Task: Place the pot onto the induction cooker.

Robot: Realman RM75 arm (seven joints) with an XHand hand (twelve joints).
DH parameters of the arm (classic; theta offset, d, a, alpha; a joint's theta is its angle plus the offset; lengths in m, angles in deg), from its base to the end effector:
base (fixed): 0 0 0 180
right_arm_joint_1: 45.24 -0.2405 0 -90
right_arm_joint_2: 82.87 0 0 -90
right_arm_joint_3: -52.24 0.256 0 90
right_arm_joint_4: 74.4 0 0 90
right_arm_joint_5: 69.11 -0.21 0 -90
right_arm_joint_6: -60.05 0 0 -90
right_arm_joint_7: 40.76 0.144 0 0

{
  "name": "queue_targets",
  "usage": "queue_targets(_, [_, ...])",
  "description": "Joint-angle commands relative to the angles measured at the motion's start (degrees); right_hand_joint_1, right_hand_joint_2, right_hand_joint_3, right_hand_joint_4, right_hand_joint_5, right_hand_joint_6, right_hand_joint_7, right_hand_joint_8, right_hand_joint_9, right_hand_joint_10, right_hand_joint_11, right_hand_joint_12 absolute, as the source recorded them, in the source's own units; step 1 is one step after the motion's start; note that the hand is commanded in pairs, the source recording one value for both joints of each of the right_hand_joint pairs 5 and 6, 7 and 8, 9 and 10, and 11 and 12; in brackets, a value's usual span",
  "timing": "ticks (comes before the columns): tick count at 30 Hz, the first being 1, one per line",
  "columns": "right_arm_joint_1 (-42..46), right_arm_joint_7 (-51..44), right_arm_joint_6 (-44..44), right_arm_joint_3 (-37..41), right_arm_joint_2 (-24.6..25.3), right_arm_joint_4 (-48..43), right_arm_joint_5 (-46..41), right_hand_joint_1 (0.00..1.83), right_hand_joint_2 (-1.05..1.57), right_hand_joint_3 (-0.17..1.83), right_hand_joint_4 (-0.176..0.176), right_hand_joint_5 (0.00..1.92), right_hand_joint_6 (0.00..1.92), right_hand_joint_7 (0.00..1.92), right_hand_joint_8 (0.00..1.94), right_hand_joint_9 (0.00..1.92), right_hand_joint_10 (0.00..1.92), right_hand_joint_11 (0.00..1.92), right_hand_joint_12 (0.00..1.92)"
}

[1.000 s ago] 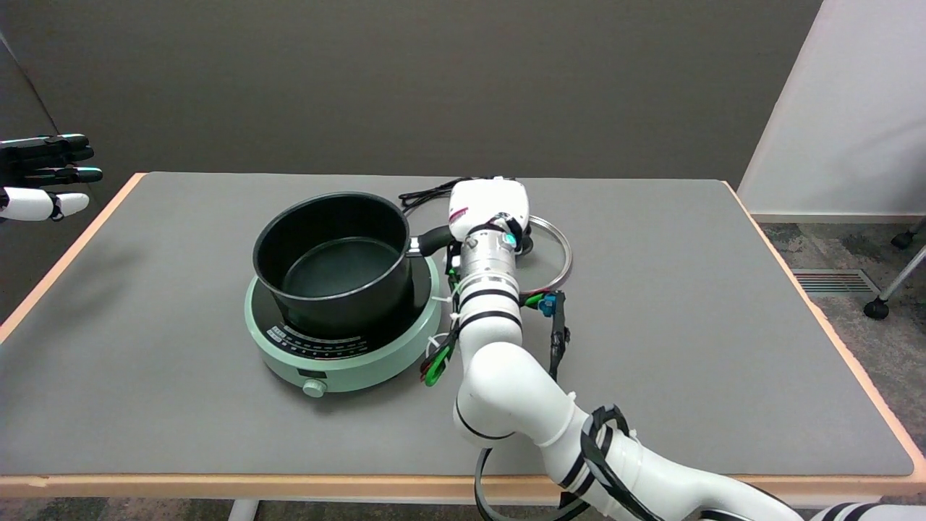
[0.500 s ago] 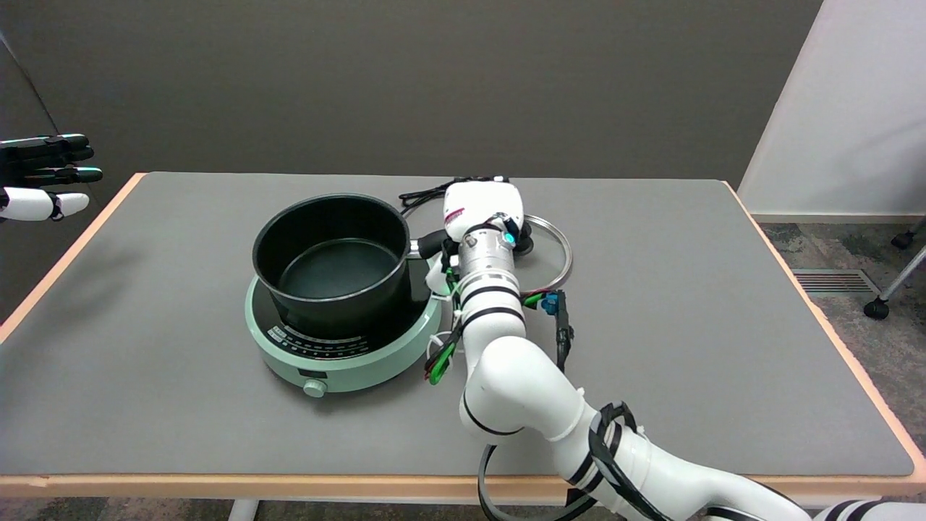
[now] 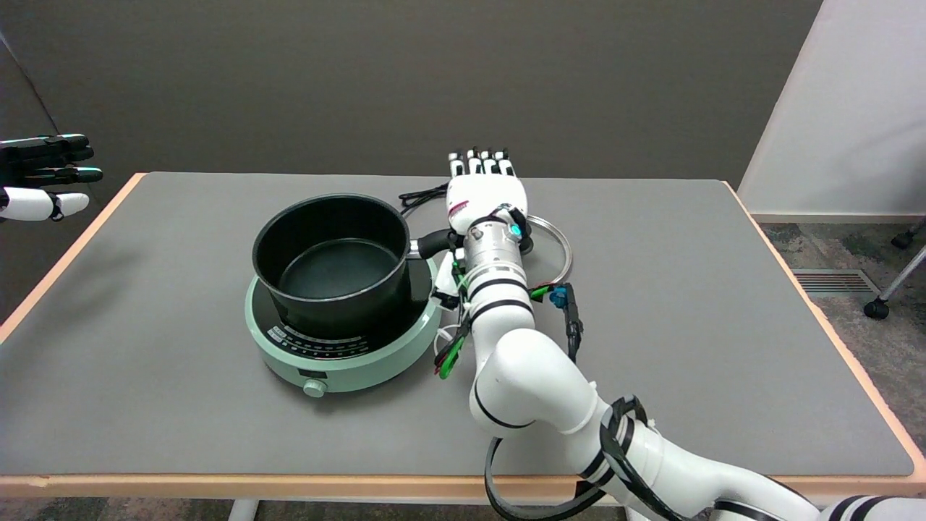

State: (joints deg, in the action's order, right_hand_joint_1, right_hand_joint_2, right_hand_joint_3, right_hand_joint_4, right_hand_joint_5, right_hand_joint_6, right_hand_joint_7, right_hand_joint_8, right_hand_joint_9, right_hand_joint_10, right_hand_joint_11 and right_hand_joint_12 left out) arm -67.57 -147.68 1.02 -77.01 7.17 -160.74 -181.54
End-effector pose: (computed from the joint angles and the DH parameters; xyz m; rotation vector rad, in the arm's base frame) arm -0.1870 -0.3897 0.1512 1.2641 0.0148 -0.0150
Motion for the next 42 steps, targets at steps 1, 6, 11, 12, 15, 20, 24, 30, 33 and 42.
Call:
queue_targets(1, [-0.2, -0.6, 0.3, 0.5, -3.1, -5.5, -1.4, 1.28, -0.81, 1.34, -0.024, 0.25, 0.25, 0.25, 0.25, 0.25, 0.25, 0.25, 0.25])
queue_targets(6, [-0.2, -0.6, 0.3, 0.8, -5.5, -11.9, -1.4, 1.21, -0.92, 1.19, -0.027, 0.2, 0.2, 0.2, 0.2, 0.2, 0.2, 0.2, 0.2])
queue_targets(11, [0.0, -0.3, 1.0, 0.9, -8.1, -19.0, -1.4, 1.16, -0.92, 1.03, -0.034, 0.18, 0.18, 0.18, 0.18, 0.18, 0.18, 0.18, 0.18])
queue_targets(12, [0.1, -0.2, 1.6, 1.2, -8.8, -20.2, -1.4, 1.15, -0.91, 1.0, -0.029, 0.17, 0.17, 0.17, 0.17, 0.17, 0.17, 0.17, 0.17])
queue_targets(15, [-0.5, -0.1, 3.7, 1.3, -10.4, -21.3, 0.0, 1.11, -0.89, 0.94, -0.024, 0.15, 0.15, 0.15, 0.15, 0.15, 0.15, 0.15, 0.15])
queue_targets(20, [-2.7, 3.0, 6.8, 1.6, -14.3, -21.1, 0.5, 1.08, -0.86, 0.92, -0.023, 0.14, 0.14, 0.14, 0.14, 0.14, 0.14, 0.14, 0.14])
queue_targets(24, [-5.4, 6.7, 8.3, 2.8, -17.4, -20.3, -0.9, 1.03, -0.76, 0.76, -0.018, 0.12, 0.12, 0.12, 0.12, 0.12, 0.12, 0.12, 0.12])
queue_targets(30, [-7.8, 7.2, 12.0, 11.0, -20.8, -18.8, -9.5, 0.96, -0.55, 0.54, 0.02, 0.01, 0.01, 0.01, 0.01, 0.01, 0.01, 0.01, 0.01])
queue_targets(33, [-8.0, 7.2, 14.8, 16.4, -22.6, -17.5, -16.5, 0.94, -0.51, 0.51, 0.022, 0.0, 0.0, 0.0, 0.0, 0.0, 0.0, 0.0, 0.0])
queue_targets(42, [-6.4, 7.2, 20.9, 31.7, -27.7, -9.0, -35.9, 0.95, -0.31, 0.42, 0.02, 0.0, 0.0, 0.0, 0.0, 0.0, 0.0, 0.0, 0.0])
